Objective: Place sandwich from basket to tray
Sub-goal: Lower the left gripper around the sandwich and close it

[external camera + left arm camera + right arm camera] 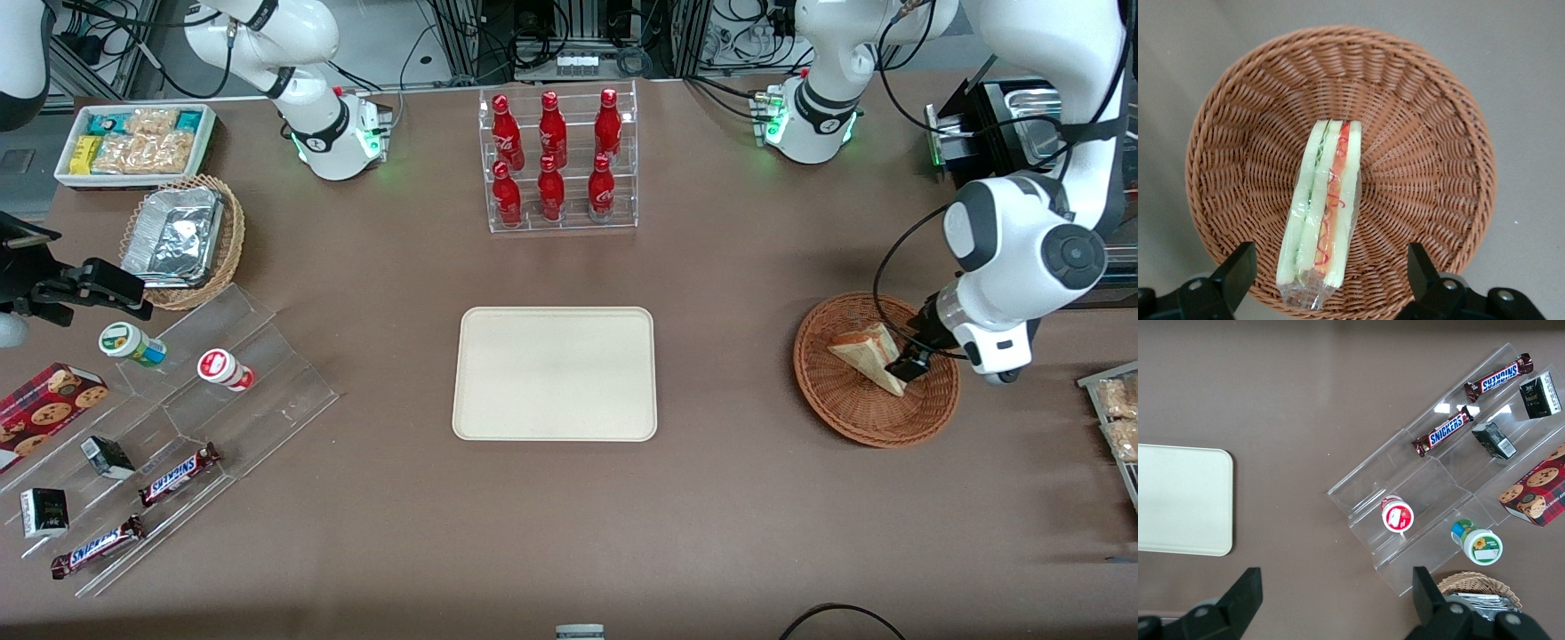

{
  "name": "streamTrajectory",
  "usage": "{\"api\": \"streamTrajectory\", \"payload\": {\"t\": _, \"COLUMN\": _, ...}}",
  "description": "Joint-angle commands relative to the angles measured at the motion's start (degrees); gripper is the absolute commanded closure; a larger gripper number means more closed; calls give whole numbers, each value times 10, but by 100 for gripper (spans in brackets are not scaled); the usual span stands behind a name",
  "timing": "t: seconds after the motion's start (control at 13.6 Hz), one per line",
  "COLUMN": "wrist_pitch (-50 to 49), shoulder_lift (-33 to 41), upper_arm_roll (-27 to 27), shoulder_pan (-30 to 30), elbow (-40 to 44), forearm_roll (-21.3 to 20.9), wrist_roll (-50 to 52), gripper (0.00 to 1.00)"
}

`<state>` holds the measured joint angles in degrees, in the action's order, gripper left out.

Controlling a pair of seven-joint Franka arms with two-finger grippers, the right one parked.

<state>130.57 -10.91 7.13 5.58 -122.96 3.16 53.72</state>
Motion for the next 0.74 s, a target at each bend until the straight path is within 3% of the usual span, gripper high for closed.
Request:
{"api": "streamTrajectory", "payload": {"t": 0.0, "wrist_pitch": 7, "shoulder_lift": -10, "upper_arm_roll": 2, "shoulder_pan": 6, "elbow": -10, "forearm_roll": 6, "wrist_roll": 19, "gripper": 0}}
{"api": "streamTrajectory", "payload": {"t": 0.66, "wrist_pitch": 3, "shoulder_lift": -21, "upper_arm_roll": 3, "shoulder_pan": 7, "elbow": -27, "forearm_roll": 4, "wrist_roll": 45, "gripper": 0}}
